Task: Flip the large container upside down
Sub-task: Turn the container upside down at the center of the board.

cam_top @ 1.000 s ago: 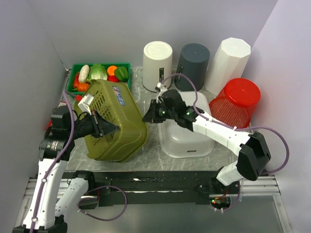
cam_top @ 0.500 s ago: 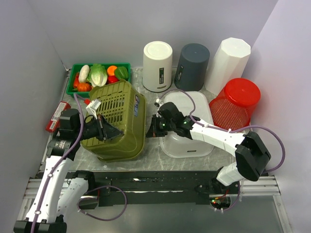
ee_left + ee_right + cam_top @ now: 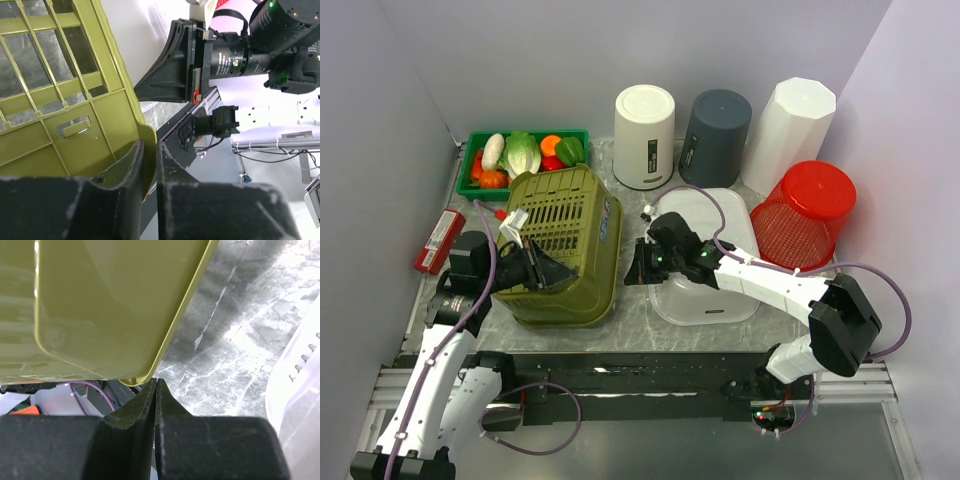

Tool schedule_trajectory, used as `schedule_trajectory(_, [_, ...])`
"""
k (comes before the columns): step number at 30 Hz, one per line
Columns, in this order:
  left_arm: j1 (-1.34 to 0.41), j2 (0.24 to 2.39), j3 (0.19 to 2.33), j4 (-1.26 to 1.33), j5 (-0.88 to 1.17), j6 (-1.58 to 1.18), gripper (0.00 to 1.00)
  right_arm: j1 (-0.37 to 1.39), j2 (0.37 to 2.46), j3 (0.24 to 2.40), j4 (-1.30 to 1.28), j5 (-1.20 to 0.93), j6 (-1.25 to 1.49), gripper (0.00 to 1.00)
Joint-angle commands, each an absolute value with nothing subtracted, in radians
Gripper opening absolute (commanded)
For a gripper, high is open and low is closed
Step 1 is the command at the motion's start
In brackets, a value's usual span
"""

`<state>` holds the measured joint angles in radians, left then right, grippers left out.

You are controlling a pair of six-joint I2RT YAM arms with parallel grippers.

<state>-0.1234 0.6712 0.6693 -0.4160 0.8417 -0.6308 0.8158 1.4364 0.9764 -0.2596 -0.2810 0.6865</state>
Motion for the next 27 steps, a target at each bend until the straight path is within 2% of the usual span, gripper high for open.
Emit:
schedule_trajectory(1, [-0.129, 0.681, 0.696, -0.408, 0.841, -0.635, 0.17, 0.815, 1.397, 0.997, -0.270, -0.265, 0.669, 0.08])
schedule_trajectory(7, [-0.129, 0.689, 0.680, -0.403, 0.845, -0.635, 0.22, 0.815, 1.393, 0.988, -0.264, -0.262, 0.672, 0.08])
schedule_trajectory(11, [-0.133, 0.696, 0.657, -0.359, 0.854, -0.655, 0.21, 0.815, 1.396, 0.982, -0.253, -0.264, 0.678, 0.09])
schedule_trajectory(16, [-0.176, 0.681, 0.621, -0.316, 0.808, -0.702, 0.27, 0.815, 1.394, 0.973, -0.238, -0.271, 0.684, 0.10])
schedule_trajectory(19, [-0.210, 0.658, 0.620, -0.325, 0.744, -0.716, 0.29, 0.813, 1.385, 0.963, -0.229, -0.271, 0.683, 0.11])
schedule_trajectory(23, [-0.216, 0.626, 0.695, -0.422, 0.629, -0.674, 0.42, 0.815, 1.374, 0.974, -0.245, -0.258, 0.681, 0.13])
schedule_trajectory(27, [-0.216, 0.603, 0.825, -0.558, 0.337, -0.608, 0.52, 0.813, 1.336, 0.959, -0.216, -0.261, 0.695, 0.19])
